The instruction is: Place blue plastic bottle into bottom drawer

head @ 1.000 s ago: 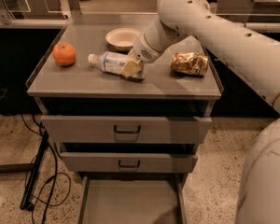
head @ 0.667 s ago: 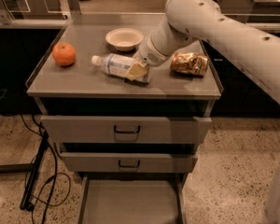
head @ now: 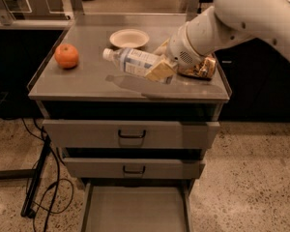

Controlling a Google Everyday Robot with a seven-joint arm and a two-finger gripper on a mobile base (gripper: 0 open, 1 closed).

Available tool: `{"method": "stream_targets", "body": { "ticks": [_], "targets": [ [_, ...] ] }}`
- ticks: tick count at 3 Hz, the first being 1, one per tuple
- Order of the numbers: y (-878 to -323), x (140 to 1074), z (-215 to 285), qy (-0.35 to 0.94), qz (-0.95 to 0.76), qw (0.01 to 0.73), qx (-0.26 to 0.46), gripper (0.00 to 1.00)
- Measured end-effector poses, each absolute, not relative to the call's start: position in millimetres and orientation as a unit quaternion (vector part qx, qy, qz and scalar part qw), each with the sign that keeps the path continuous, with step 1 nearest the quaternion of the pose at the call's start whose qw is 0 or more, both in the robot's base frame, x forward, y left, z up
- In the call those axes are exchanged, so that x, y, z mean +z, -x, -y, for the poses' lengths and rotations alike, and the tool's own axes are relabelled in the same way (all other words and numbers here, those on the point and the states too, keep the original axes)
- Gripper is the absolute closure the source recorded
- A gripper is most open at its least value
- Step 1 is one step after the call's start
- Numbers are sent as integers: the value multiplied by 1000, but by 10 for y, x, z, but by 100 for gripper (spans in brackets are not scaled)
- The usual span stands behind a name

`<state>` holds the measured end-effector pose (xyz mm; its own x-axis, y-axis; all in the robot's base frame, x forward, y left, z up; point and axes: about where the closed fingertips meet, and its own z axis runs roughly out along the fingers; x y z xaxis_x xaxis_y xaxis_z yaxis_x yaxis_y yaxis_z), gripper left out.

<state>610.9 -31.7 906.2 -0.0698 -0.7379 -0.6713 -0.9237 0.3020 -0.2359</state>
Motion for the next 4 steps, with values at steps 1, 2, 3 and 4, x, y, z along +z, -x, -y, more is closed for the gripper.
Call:
{"method": "stream_targets", "body": {
  "ticks": [1,2,3,4],
  "targets": [
    [-5809,9127,472,580,-714,371,127,100],
    [-5455,8917,563,565,-718,375,156,100],
    [-5456,8918,560,566,-718,375,156,100],
    [-5598,8671,483,560,-721,368,177,100]
  ]
}}
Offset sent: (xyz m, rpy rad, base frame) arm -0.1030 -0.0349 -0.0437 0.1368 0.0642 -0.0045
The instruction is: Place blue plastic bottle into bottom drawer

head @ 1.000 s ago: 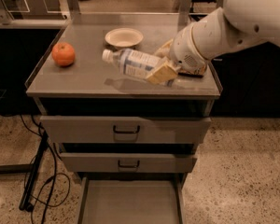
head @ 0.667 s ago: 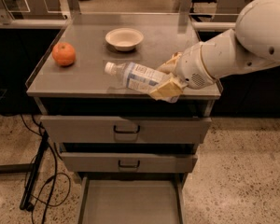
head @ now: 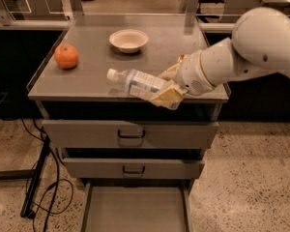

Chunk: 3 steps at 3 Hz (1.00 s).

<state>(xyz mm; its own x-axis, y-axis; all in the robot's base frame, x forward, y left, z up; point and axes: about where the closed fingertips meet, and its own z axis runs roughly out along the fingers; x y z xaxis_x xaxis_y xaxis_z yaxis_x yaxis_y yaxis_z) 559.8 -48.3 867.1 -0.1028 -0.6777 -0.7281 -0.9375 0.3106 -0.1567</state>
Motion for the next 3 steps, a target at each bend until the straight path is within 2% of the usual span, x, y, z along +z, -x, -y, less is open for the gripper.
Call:
{"method": "stream_targets", "body": {
  "ticks": [1,3],
  "targets": [
    [-5493,8073,365,554,-729,340,213,100],
    [-4739,7409,386,547,-740,304,246,100]
  ]
}}
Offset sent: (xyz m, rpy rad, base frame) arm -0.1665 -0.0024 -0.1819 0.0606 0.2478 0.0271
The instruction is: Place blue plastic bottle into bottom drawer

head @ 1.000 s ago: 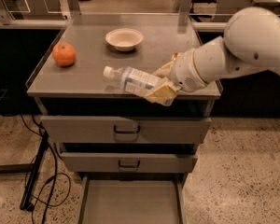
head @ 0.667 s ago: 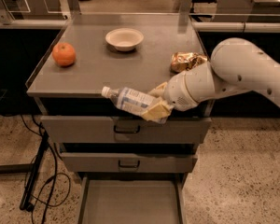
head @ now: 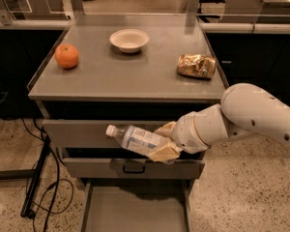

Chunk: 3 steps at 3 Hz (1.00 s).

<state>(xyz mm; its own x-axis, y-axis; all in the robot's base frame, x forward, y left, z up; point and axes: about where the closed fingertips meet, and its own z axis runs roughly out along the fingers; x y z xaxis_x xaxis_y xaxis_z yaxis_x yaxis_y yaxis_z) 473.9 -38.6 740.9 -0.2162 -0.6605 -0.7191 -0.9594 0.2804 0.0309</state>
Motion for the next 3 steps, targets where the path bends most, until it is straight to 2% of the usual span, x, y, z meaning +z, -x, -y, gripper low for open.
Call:
{"method": "stream_targets", "body": {
  "ticks": [2,3],
  "targets": [
    [-4556,7315,354,558,-733,303,242,100],
    [-4178,6841,380,567,-729,301,240,100]
  ]
}}
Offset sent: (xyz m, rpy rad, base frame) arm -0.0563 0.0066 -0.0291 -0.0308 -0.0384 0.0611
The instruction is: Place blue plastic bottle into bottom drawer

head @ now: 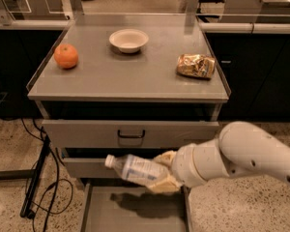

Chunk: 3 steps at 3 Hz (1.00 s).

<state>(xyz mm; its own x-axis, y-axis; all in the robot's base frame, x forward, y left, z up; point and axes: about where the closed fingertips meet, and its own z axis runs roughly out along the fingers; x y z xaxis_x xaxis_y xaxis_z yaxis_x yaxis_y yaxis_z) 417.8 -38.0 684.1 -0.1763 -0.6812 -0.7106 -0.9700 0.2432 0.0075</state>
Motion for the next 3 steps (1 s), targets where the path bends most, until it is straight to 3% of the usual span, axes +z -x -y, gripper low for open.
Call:
{"method": "stream_targets", "body": {
  "ticks": [1,3],
  "targets": [
    [-4021,6374,439,566,-725,313,236,100],
    [-4371,5644,513,548,-720,378,197,100]
  ]
}}
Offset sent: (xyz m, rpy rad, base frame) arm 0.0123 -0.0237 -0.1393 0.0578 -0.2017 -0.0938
